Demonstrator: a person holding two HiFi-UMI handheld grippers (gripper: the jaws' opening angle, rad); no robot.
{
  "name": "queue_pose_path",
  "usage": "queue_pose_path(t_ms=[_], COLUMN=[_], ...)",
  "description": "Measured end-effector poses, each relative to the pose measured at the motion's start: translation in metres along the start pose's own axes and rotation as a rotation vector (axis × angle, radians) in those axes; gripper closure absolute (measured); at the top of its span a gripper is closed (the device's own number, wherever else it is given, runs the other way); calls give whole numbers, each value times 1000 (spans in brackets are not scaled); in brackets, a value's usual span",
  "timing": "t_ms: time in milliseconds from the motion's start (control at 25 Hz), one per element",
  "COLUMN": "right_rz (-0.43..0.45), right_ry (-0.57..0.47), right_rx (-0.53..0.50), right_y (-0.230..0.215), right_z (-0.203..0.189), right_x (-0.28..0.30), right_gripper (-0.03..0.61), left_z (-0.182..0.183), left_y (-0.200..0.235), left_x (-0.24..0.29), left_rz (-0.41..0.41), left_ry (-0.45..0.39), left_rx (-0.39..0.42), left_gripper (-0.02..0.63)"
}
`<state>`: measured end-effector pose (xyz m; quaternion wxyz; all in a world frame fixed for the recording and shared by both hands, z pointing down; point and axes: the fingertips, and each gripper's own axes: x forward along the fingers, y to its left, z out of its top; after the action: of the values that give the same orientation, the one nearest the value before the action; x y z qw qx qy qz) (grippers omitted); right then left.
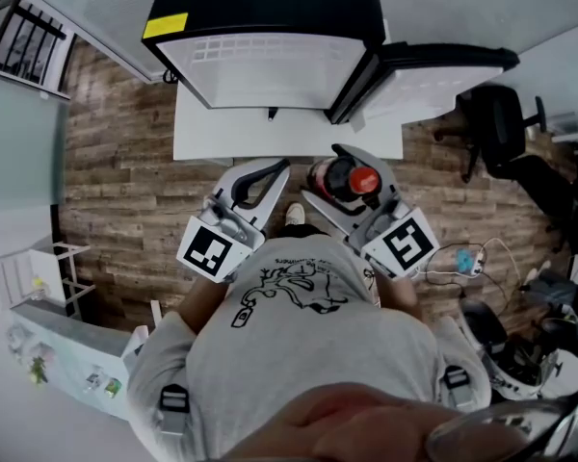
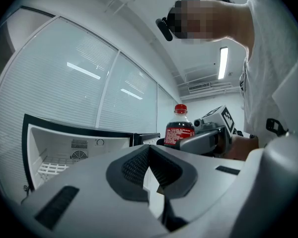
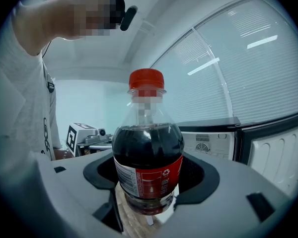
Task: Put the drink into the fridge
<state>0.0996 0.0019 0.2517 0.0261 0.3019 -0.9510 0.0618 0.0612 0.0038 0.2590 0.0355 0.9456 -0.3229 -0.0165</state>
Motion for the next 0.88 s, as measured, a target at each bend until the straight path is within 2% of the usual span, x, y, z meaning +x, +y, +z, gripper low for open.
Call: queue_pose_path(t_ms=[400, 880], right_rz=[16, 7], right_ry=[-2, 4], right_rx=[2, 15], right_y=[-26, -33], right_z=[1, -4], right_x=[-2, 14], right_gripper=[256, 256], left_z=[-2, -6], left_y=[5, 24], left_x=[26, 24], left_rz=[12, 17], left_ry=[4, 7], left_rx=[0, -12], left_gripper=[612, 611])
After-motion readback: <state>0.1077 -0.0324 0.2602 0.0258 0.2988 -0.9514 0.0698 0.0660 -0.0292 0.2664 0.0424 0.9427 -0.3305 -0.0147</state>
